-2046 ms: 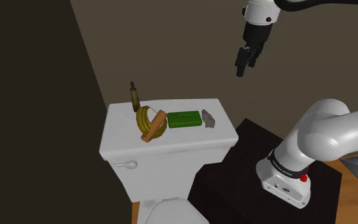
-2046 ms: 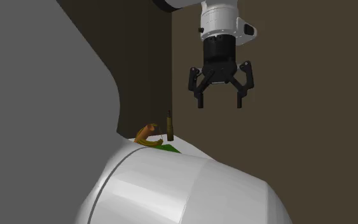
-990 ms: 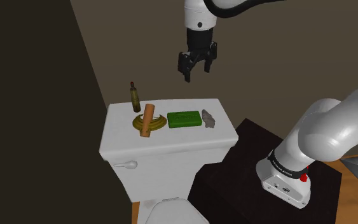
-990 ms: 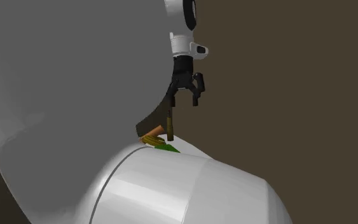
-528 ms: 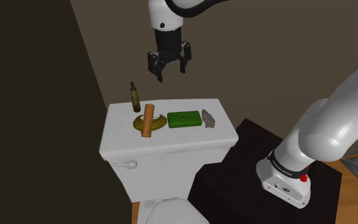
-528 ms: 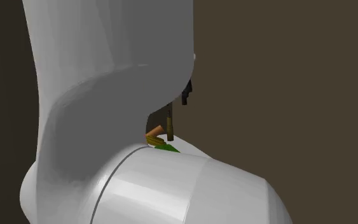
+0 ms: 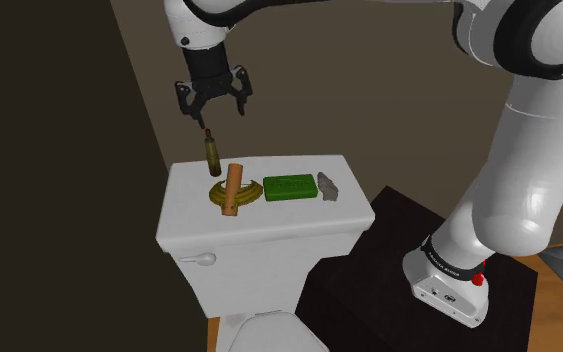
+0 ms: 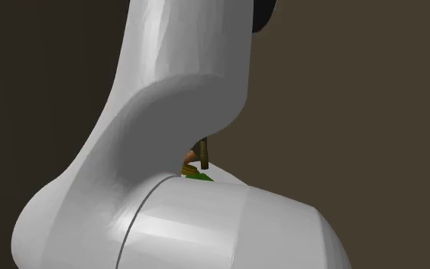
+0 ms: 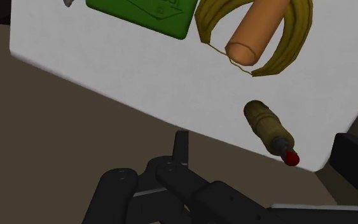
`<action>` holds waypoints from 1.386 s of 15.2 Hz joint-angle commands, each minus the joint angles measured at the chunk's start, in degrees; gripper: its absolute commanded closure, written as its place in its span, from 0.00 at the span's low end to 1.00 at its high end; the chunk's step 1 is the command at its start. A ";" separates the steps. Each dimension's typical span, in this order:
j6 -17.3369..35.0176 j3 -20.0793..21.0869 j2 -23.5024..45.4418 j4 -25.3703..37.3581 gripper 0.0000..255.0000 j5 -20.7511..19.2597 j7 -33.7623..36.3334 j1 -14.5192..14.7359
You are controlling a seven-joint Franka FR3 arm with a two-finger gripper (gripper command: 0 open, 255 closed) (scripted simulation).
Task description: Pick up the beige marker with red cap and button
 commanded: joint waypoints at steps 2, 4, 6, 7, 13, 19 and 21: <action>-3.81 -0.45 9.06 12.03 0.00 -3.46 3.70 3.69; -3.20 -0.63 9.37 11.72 0.00 -3.52 3.88 3.84; -1.54 -0.64 9.15 9.81 0.00 -3.45 4.02 3.56; -0.72 -0.64 9.06 8.90 0.00 -3.44 4.09 3.43; 2.21 -0.62 8.71 5.56 1.00 -3.39 4.37 2.93; 2.32 -0.64 8.51 5.29 1.00 -3.33 4.26 2.78; 2.39 -0.62 8.44 5.15 1.00 -3.31 4.28 2.76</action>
